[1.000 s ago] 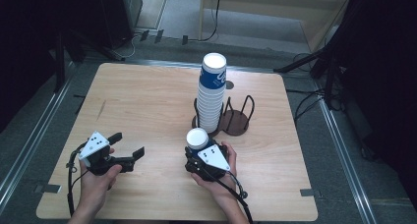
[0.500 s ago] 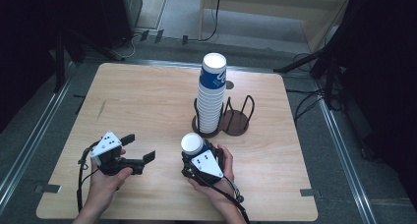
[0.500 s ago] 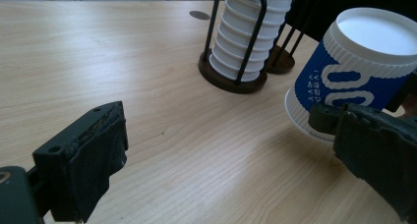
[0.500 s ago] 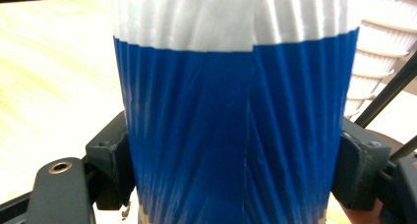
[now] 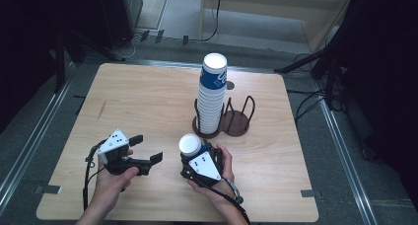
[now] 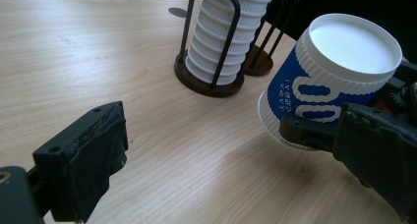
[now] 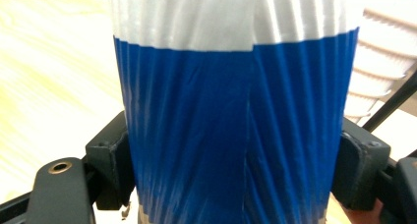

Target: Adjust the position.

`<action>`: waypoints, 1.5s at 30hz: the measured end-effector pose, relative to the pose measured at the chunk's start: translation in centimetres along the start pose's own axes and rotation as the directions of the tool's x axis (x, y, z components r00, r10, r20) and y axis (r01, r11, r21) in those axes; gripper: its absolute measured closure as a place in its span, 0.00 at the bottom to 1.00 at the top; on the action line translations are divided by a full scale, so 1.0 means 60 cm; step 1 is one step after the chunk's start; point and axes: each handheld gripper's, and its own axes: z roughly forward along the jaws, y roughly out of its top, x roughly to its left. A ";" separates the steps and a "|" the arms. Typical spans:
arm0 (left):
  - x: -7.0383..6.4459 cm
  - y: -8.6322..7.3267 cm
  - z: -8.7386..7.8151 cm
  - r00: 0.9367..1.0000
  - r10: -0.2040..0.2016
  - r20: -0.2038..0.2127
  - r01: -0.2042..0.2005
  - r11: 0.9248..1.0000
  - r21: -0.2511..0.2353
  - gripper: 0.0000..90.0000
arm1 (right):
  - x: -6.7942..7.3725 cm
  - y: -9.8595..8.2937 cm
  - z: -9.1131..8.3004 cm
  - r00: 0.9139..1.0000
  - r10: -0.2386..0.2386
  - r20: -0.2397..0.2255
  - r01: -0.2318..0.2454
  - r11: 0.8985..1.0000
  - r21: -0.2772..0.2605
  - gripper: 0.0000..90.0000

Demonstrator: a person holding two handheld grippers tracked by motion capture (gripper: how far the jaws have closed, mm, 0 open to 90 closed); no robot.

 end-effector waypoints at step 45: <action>-0.081 -0.002 0.037 0.958 0.237 0.163 -0.251 0.965 0.074 0.31 | 0.065 -0.005 -0.010 0.892 -0.451 0.026 0.452 0.890 -0.060 0.21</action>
